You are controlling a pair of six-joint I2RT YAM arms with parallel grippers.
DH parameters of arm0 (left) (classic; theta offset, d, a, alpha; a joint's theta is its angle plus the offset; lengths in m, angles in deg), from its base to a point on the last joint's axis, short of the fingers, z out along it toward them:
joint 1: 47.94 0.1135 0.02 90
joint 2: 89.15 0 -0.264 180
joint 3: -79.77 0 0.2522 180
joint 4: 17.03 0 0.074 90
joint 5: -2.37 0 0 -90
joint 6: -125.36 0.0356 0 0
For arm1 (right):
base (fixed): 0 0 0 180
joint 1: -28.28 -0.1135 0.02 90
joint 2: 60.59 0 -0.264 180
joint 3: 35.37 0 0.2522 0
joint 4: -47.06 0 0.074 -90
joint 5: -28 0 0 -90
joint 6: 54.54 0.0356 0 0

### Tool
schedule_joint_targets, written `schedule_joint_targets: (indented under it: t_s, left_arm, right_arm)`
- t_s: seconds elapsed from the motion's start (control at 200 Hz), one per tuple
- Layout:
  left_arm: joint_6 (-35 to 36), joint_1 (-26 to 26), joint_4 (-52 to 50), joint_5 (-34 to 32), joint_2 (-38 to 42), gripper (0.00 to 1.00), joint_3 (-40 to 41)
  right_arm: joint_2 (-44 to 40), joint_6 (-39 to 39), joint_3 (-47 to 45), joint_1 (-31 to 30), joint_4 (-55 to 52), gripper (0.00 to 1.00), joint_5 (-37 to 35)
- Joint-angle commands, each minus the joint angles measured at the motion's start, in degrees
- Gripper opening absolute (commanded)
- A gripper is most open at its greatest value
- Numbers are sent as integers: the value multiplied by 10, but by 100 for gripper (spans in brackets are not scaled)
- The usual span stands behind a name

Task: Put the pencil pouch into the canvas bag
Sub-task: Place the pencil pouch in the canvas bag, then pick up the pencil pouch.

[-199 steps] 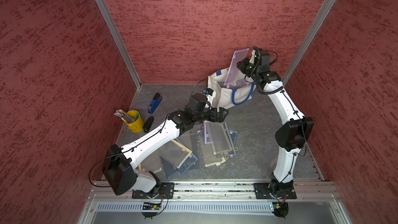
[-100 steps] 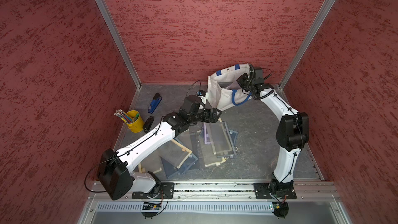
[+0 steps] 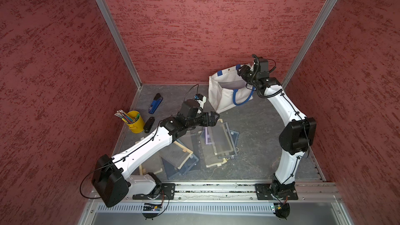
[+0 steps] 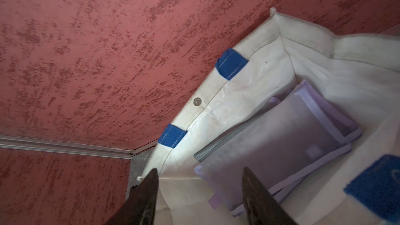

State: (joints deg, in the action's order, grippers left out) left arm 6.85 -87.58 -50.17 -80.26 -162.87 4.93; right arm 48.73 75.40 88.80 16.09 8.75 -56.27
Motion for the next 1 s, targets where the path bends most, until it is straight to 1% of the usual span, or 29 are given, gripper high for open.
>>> schedule_joint_targets:
  t_s: [0.0,0.08,0.2,0.26,0.291,0.366,0.466,0.521,0.611,0.776,0.847,0.932,0.997]
  left_arm:
    - [-31,6,-15,17,14,99,27]
    - [-55,10,-6,31,25,99,54]
    - [-89,16,21,52,37,99,93]
    - [-98,17,32,62,37,99,106]
    - [-102,17,35,66,36,99,110]
    - [-108,17,43,79,29,99,116]
    - [-115,18,57,104,2,100,119]
    - [-121,15,64,111,-16,100,119]
    - [-129,11,83,115,-41,100,119]
    - [-148,9,122,122,-80,96,119]
    - [-157,9,142,129,-101,92,120]
    - [-166,7,163,135,-126,85,120]
    - [-169,3,172,136,-142,81,116]
  right_arm:
    - [-62,-110,16,-19,-86,76,-2]
    - [-114,-156,-36,-30,-104,81,1]
    - [-216,-179,-174,-36,-92,89,44]
    - [-257,-182,-247,-38,-89,90,71]
    - [-301,-184,-291,-40,-87,90,83]
    - [-354,-181,-380,-42,-76,91,119]
    - [-395,-176,-468,-43,-71,89,170]
    - [-399,-175,-502,-47,-66,88,199]
    - [-389,-170,-555,-49,-36,83,248]
    - [-350,-150,-619,-49,44,76,299]
    - [-331,-148,-636,-50,67,74,306]
    - [-310,-148,-650,-50,91,66,311]
    - [-292,-147,-659,-50,105,65,315]
